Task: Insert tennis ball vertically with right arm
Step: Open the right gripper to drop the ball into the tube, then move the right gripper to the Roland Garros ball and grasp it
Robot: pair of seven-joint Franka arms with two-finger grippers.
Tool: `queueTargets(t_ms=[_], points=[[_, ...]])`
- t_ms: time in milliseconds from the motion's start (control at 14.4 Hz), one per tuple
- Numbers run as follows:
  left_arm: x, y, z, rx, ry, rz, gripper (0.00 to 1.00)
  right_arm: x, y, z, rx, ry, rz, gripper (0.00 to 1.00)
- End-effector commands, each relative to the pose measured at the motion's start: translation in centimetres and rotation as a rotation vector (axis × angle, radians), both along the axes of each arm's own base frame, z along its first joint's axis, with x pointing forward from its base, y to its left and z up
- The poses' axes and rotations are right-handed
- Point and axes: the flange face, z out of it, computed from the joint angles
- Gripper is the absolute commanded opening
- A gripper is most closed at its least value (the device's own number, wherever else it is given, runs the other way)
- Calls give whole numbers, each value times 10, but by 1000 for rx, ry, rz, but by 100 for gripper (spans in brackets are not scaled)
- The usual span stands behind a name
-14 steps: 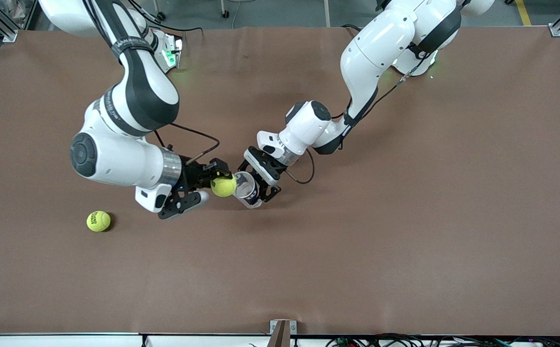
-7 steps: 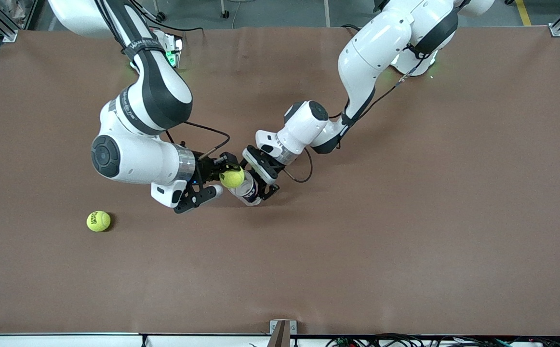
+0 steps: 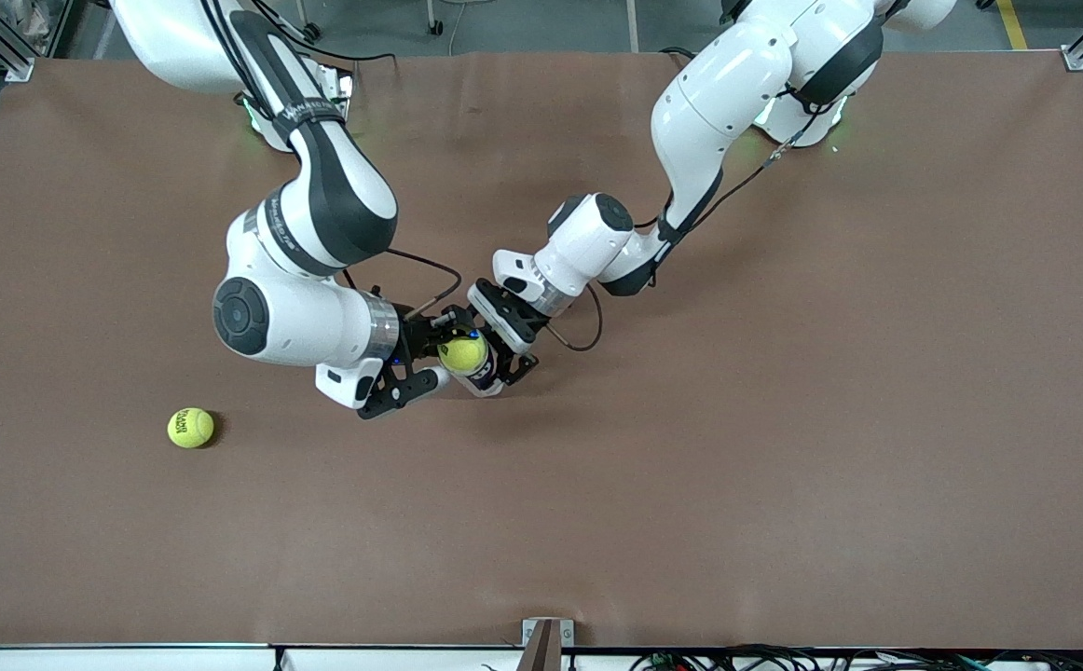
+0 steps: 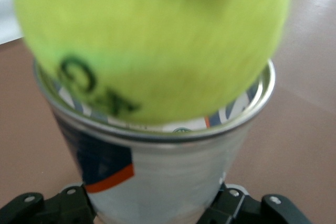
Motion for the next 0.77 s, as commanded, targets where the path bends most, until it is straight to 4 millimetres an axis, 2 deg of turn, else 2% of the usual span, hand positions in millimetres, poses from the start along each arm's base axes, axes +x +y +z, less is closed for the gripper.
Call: queueTargets(t_ms=[0,70,279,418,487,627,696], points=[[-1,-3,-2,-8,-5,10,77,1,1,-2,-1,-7,-12,99],[-1,-3,-2,-8,-5,10,77,0,3,-1,-4,-4,-20,100],[0,-2,-1,-8,-6,12,77,-1,3,14,-60,72,-213,100],[0,-2,-2,-7,-4,14,77,4,-12,19,-161,41,-271,100],[0,-2,-2,-7,-4,14,77,13,-34,22,-229,-4,-279,100],[0,-2,-1,-8,-7,13,77,36,-98,20,-350,-48,-324,100],[0,-2,-2,-7,-4,14,77,47,-138,18,-399,-47,-354,100]])
